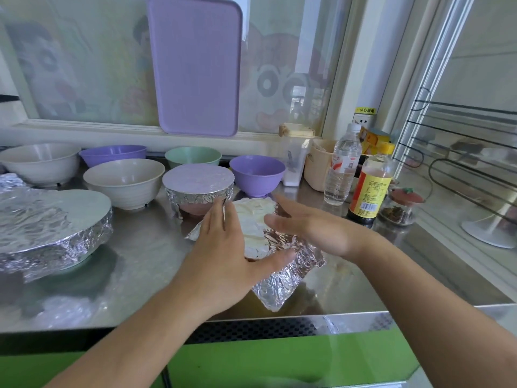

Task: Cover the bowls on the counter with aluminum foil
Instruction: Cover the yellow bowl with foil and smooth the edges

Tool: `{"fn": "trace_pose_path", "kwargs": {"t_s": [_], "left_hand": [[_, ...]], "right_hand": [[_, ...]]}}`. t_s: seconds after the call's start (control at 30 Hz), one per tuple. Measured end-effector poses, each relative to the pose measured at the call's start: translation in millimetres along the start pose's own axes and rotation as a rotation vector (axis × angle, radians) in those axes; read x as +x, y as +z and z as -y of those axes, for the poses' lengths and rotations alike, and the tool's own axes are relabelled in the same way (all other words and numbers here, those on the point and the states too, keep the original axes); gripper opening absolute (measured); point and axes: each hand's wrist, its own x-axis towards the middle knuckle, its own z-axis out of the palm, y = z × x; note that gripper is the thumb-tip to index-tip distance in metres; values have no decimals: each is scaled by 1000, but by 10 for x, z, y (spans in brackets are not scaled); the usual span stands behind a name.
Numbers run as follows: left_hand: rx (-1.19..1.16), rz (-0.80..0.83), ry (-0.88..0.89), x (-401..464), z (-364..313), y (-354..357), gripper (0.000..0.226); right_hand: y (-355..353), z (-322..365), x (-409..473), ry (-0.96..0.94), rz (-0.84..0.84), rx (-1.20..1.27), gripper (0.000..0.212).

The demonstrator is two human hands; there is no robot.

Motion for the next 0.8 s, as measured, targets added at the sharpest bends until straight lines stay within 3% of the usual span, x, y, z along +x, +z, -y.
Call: {"fn": "trace_pose_path", "kwargs": {"t_s": [0.13,0.17,0.3,0.43,0.7,0.8], "left_hand": [[-31,-50,49,28,72,23,160],[-41,-70,64,36,100,36,160],[-88,-129,80,17,142,76,157],[-112,-184,101,17,183,123,154],[-97,-123,125,86,271,58,150],[-99,-77,156,83,286,-5,152]], "right_hand": [[5,-149,-64,-70,36,-16,124],[9,-179,-72,-80,42,-27,128],[21,-194,-129,-123,17,-31,122],[78,-176,-168,-113,-35,-41,102],[-33,-210,-131,-77,22,-106,114],[-73,-116,-56,-17,-84,-23,101]]}}
